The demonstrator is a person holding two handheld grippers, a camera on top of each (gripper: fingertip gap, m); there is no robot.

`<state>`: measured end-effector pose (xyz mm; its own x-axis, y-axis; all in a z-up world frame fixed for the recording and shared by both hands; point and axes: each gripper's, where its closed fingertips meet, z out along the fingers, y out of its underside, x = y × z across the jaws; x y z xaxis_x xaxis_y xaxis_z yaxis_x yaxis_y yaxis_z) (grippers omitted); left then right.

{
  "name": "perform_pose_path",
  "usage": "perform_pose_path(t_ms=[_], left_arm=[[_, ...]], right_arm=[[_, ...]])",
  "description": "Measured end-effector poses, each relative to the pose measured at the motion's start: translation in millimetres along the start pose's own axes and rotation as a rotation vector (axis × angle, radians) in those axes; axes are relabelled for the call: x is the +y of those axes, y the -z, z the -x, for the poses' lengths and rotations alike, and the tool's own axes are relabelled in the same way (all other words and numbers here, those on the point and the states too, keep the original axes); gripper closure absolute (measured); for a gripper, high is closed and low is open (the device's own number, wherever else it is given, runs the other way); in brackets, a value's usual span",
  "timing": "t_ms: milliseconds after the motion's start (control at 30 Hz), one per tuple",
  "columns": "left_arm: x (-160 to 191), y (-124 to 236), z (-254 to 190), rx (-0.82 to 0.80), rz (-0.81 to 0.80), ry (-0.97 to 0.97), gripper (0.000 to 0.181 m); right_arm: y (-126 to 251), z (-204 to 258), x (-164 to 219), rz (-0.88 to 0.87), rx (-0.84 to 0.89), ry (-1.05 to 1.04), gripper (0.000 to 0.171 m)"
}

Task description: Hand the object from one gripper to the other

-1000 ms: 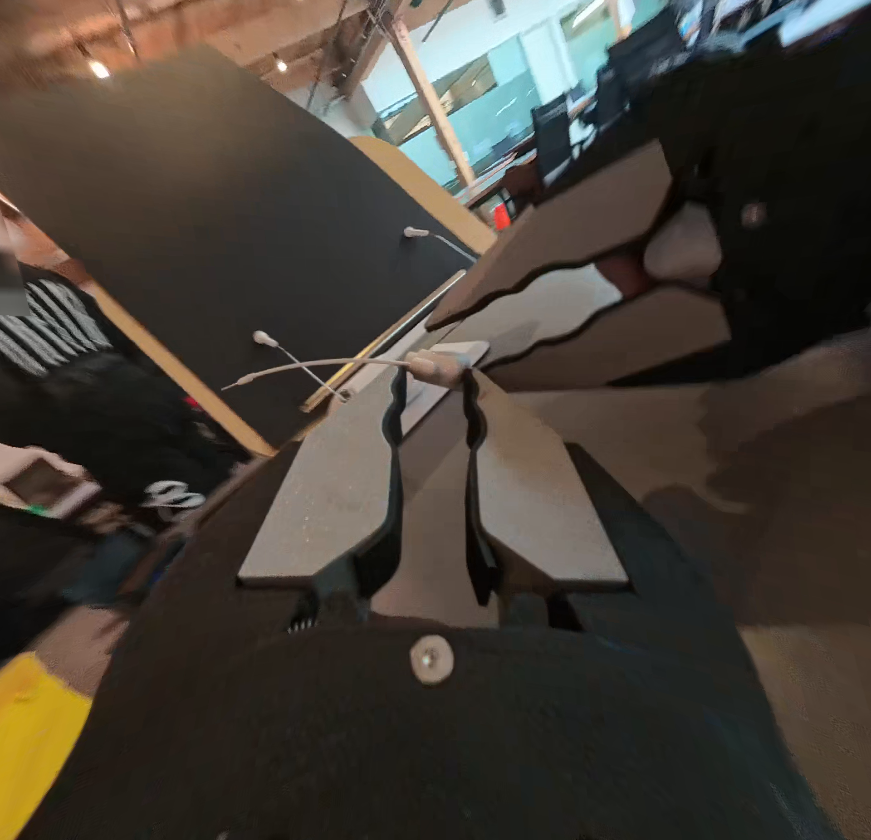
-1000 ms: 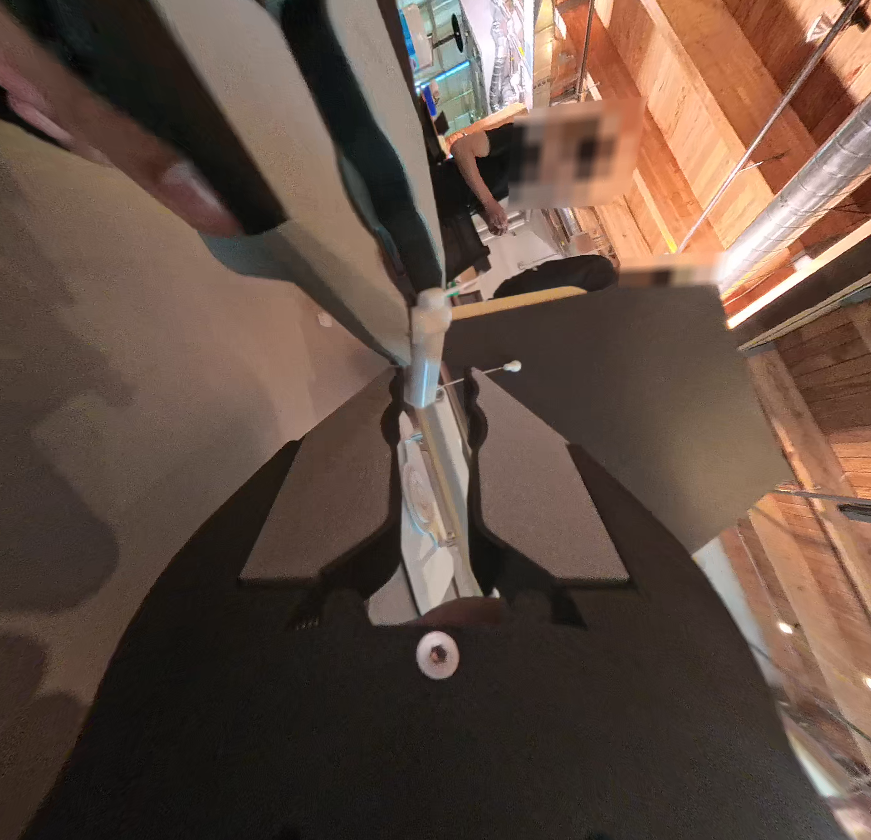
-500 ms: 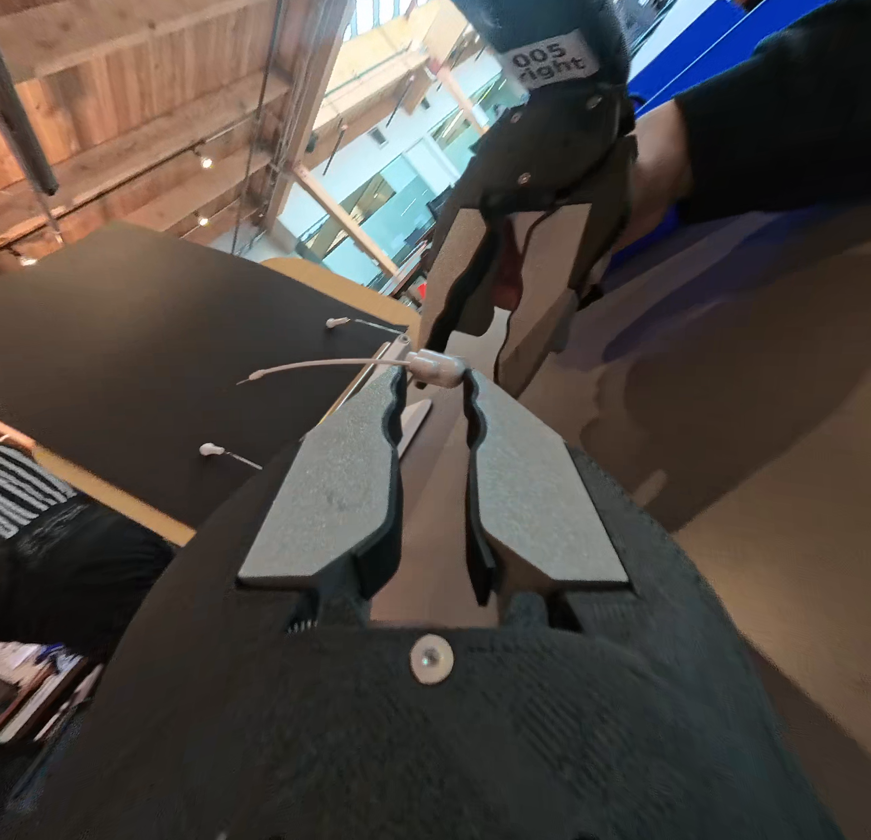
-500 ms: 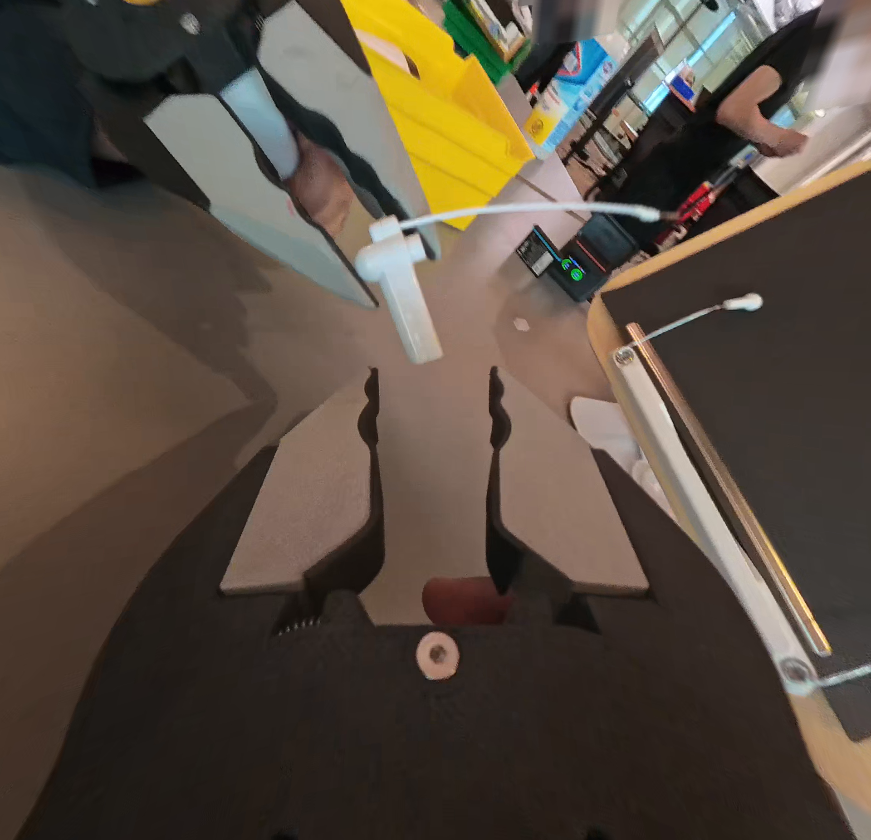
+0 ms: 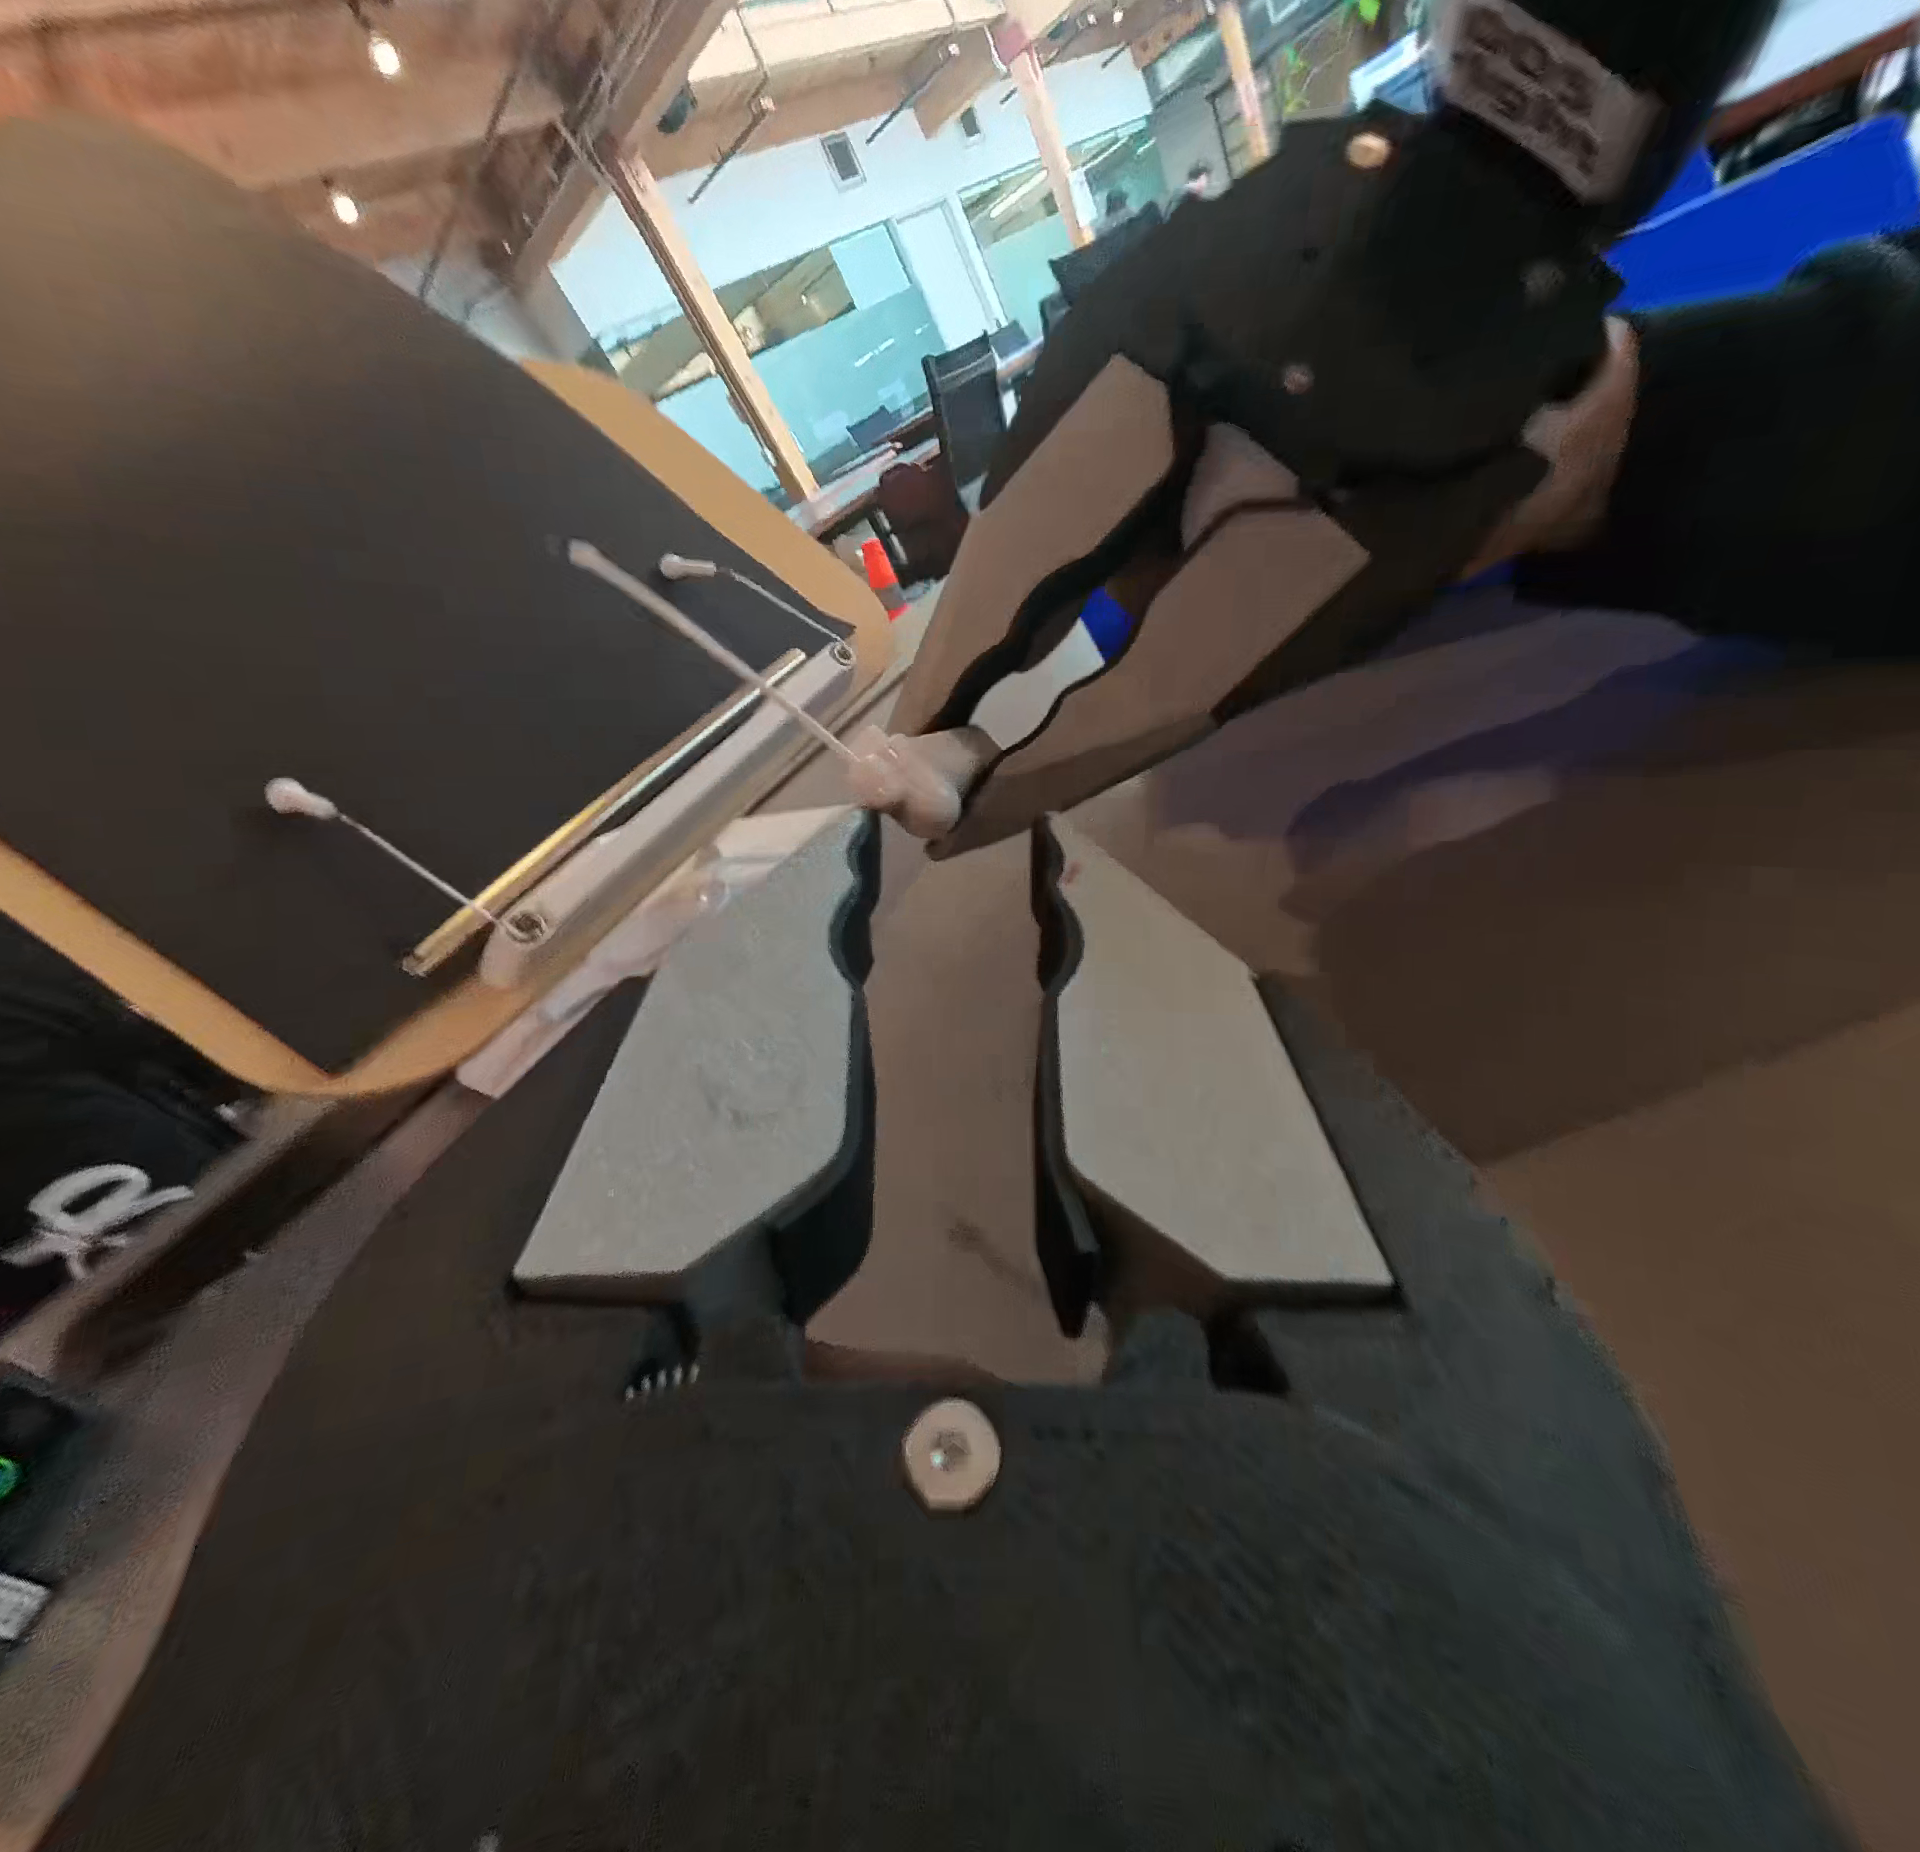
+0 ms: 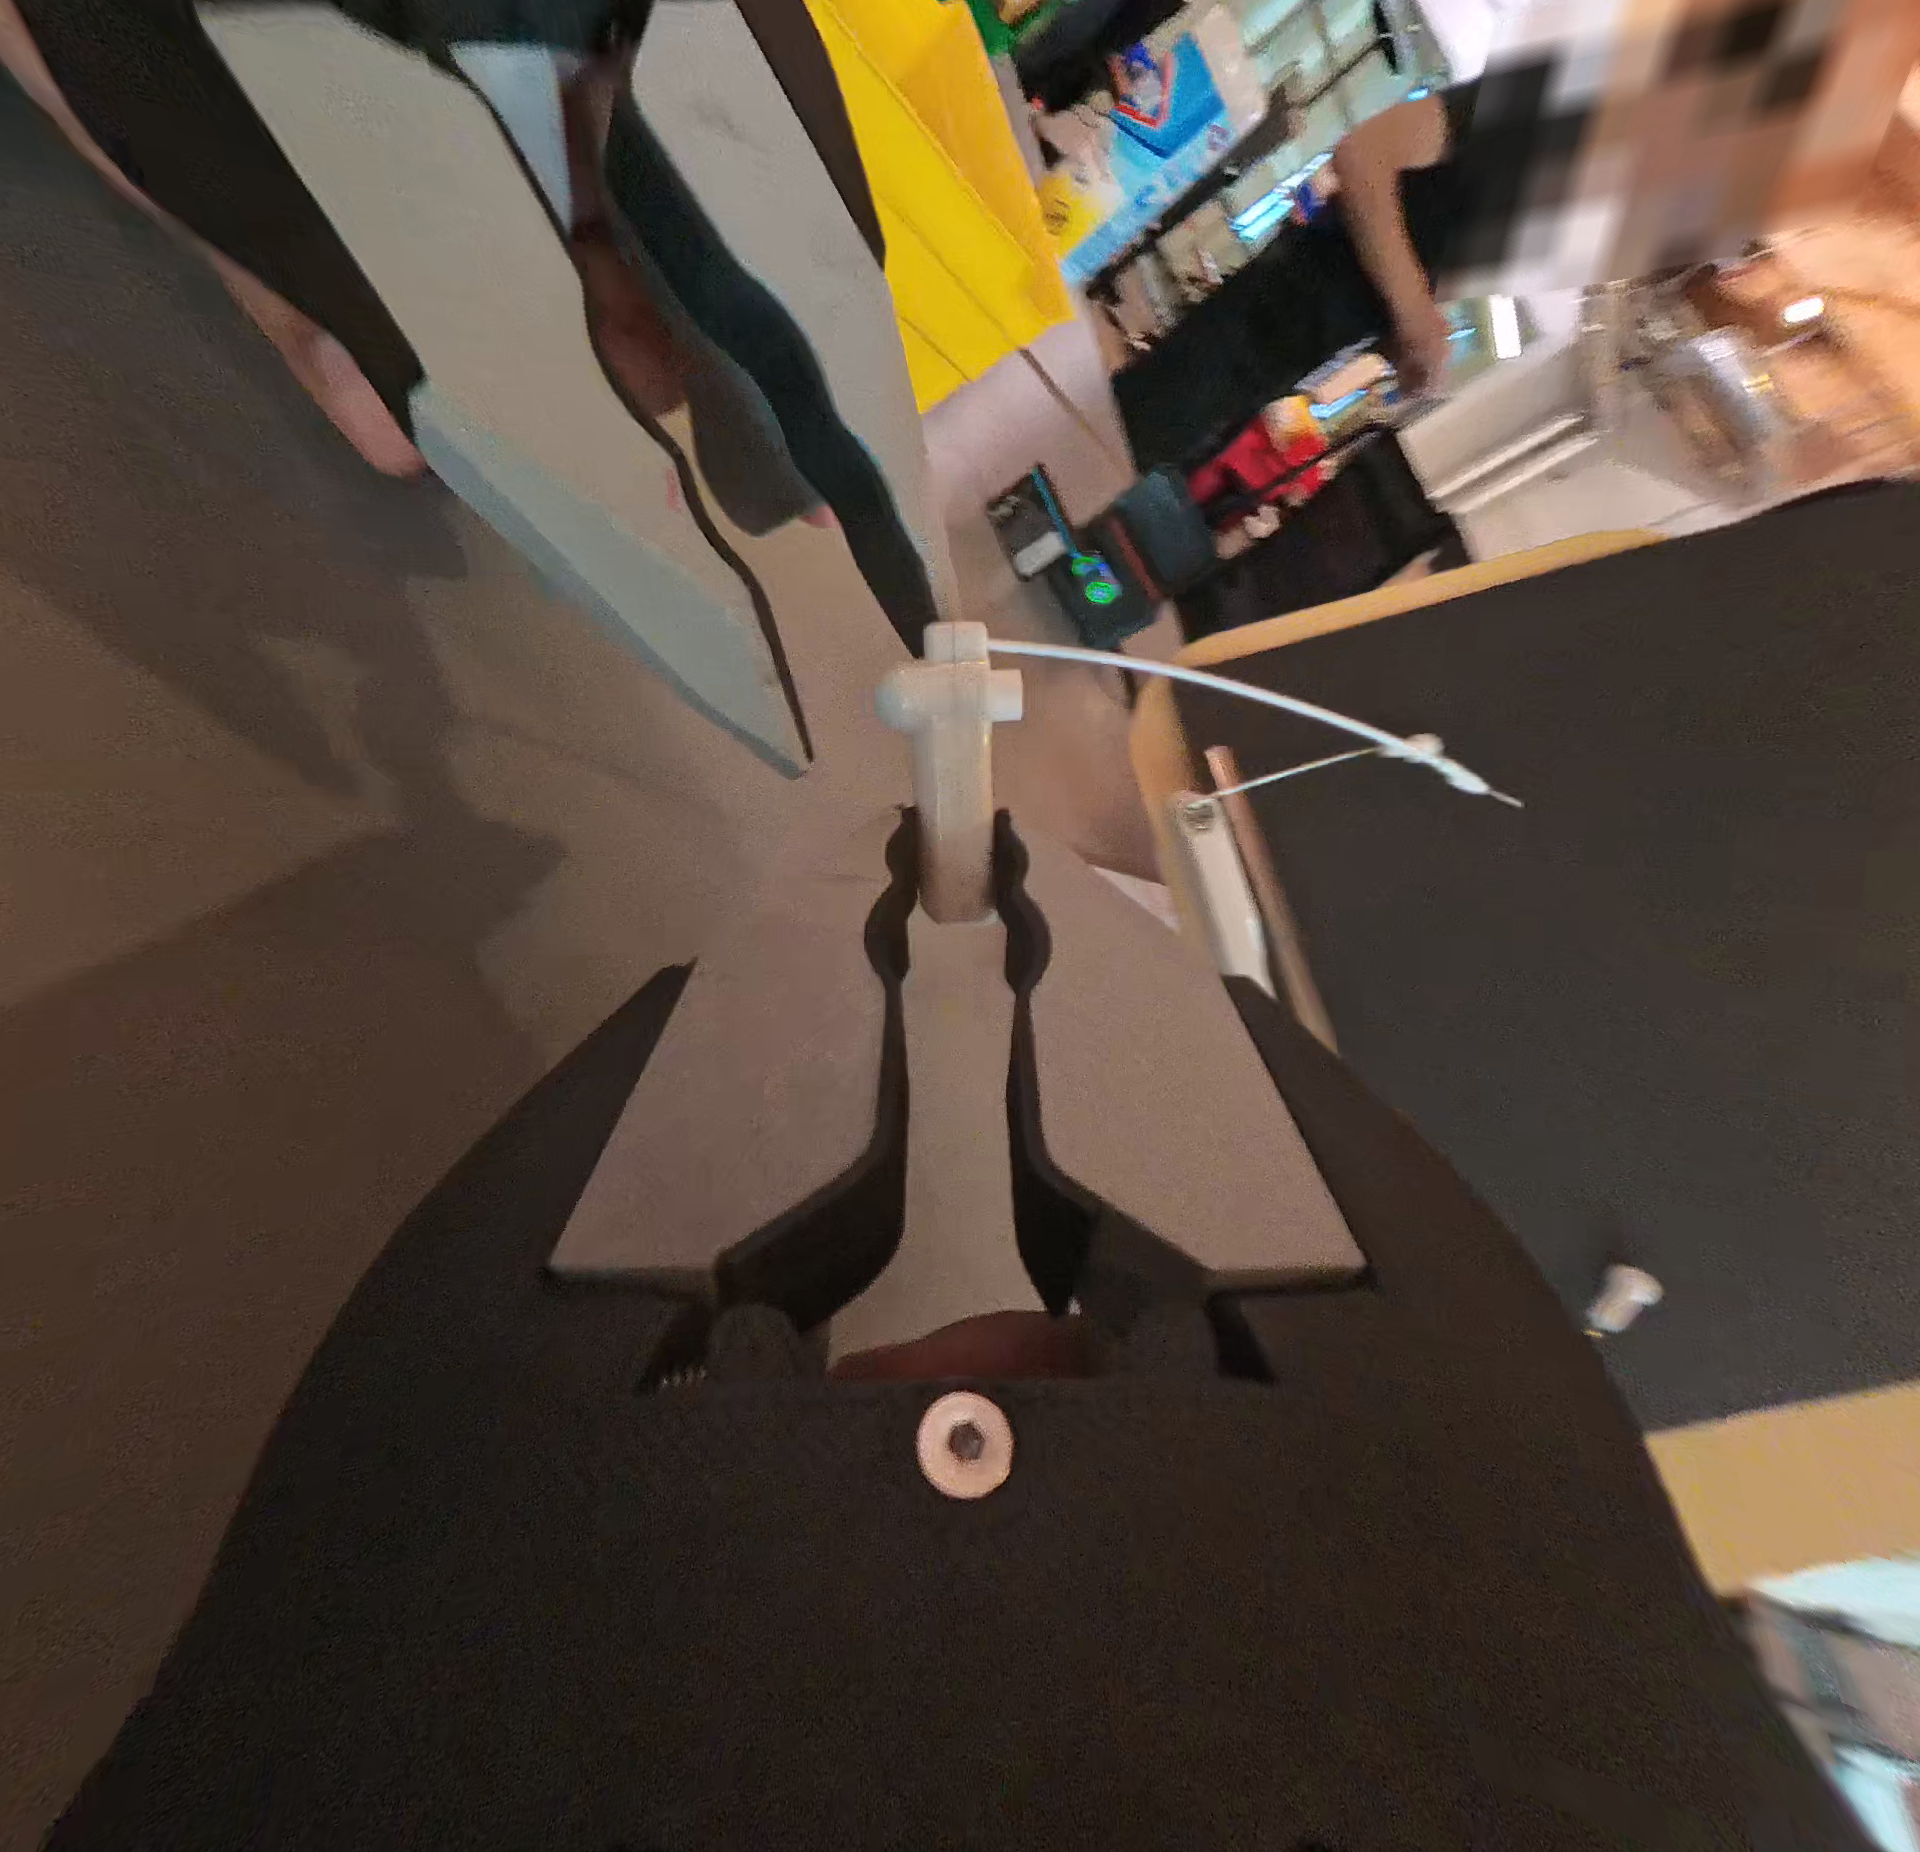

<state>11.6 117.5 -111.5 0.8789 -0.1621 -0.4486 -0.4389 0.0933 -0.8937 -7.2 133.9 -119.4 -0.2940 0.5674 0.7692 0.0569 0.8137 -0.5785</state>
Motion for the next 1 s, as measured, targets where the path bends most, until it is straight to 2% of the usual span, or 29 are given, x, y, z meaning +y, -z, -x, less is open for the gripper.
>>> perform_pose_path(t_ms=[100,200,300,400,467,533,600,700,833,933,1000], left_arm=[[-4,2,10,-0.012,-0.029,0.125,0.151],[-9,6,18,-0.022,-0.064,0.207,0.148],[-13,8,20,-0.024,-0.09,0.217,0.165],[-10,7,19,-0.012,-0.062,0.192,0.168],[0,7,30,-0.096,0.019,0.117,0.169],[9,10,45,-0.226,0.088,-0.048,0.169],[20,12,54,-0.323,0.186,-0.196,0.169],[36,8,55,-0.351,0.31,-0.304,0.169],[58,6,54,-0.336,0.438,-0.37,0.168],[53,1,42,-0.281,0.395,-0.415,0.169],[47,-1,35,-0.257,0.355,-0.426,0.169]], right_arm=[[-4,-12,-3,0.03,0.151,0.151,0.161],[-5,-13,-8,0.05,0.221,0.279,0.16],[-6,-11,-17,0.034,0.265,0.378,0.161],[-7,-9,-18,0.058,0.276,0.426,0.161],[-10,-4,-14,0.046,0.241,0.378,0.159],[-13,0,-5,0.048,0.204,0.313,0.136],[-14,-1,3,0.082,0.193,0.293,0.134],[-12,0,-5,0.042,0.188,0.267,0.138],[-4,-1,-35,-0.094,0.187,0.158,0.148],[-3,-1,-36,-0.116,0.177,0.118,0.145],[-11,8,-23,-0.065,0.13,0.136,0.132]])
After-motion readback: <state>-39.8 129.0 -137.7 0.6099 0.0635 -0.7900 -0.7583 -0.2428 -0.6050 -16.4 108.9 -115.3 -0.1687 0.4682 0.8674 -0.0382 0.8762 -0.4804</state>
